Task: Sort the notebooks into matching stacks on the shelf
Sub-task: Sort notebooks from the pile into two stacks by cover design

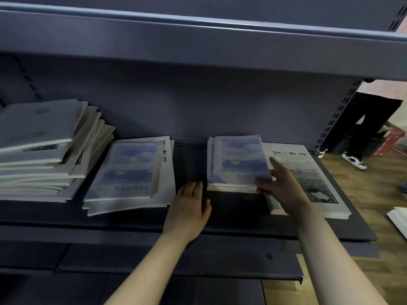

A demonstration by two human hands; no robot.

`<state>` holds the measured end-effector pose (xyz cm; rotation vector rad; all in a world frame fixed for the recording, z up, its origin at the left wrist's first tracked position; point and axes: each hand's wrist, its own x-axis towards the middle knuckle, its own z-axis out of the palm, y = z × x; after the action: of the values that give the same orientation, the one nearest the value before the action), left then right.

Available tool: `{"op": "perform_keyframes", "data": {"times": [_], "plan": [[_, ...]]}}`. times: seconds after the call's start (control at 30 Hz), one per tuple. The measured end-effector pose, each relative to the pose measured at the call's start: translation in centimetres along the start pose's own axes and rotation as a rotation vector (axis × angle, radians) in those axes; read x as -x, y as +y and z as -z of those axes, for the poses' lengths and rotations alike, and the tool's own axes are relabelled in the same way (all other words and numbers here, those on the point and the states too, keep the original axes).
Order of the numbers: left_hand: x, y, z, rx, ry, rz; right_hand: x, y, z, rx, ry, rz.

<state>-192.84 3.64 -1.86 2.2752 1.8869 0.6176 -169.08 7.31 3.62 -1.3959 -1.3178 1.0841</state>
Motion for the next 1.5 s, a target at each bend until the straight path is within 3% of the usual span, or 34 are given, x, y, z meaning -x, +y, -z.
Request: {"op": "perform_keyframes", "data": {"times": [0.23,0.47,0.8,1.0,1.33,1.5], "plan": [[0.0,-0.1,0.0,0.016,0.011,0.003,-1.1,1.8,-0.9,0.477,0.19,0.134],[0.0,-0.1,0.0,0.031,0.008,0.004,-0.3,1.9,-1.1,0.703,0.264,0.383],[0.0,-0.1,0.1,0.008,0.013,-0.002,0.0,1.9,-1.3,0.797,0.197,0.474],[0.0,-0.1,0.2,0.009,0.006,-0.002,-0.1,1.4,-1.3,0.695,0.159,0.347],[0.0,0.0,0.2,0.032,0.01,-0.006,0.1,1.0,-2.1,0.626,0.195,0.292],[0.4,-0.3,1.2,0.147,-0.015,-0.081,1.3,1.1,-2.7,0.708,0.317,0.283]]}}
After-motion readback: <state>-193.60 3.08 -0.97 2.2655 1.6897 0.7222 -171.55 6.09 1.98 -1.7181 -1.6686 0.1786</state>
